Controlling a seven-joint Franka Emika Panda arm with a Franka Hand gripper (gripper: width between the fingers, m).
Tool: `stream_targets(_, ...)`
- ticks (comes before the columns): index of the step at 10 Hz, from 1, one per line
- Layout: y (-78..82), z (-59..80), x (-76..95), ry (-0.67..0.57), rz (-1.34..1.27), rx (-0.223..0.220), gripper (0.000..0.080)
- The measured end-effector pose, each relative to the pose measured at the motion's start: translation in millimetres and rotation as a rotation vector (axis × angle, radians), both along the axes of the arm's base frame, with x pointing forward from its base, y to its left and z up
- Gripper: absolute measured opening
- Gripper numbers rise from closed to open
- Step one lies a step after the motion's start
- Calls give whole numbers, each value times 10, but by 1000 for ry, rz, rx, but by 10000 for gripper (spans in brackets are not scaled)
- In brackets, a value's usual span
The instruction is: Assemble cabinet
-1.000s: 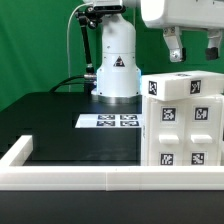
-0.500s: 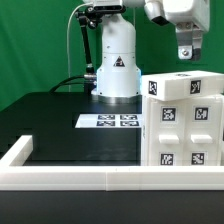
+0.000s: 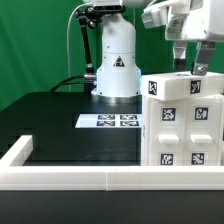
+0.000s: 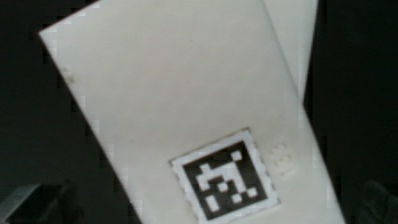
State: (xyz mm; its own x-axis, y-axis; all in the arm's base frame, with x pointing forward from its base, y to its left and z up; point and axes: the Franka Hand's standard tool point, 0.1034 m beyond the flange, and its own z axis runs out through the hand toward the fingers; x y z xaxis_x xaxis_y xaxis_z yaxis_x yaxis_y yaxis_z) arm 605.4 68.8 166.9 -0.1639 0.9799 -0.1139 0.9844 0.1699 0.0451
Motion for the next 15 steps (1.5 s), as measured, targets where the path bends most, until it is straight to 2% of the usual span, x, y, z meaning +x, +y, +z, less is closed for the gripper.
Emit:
stream_targets(3,-105,-24,5,20,154,-34,796)
stream_targets(9,-148,-162,-4,25,111,-36,796)
stream_targets(11,-181,-160,-1,24,103,-36,556)
stream_targets(15,-190,-158,1,12,-4,-30,560)
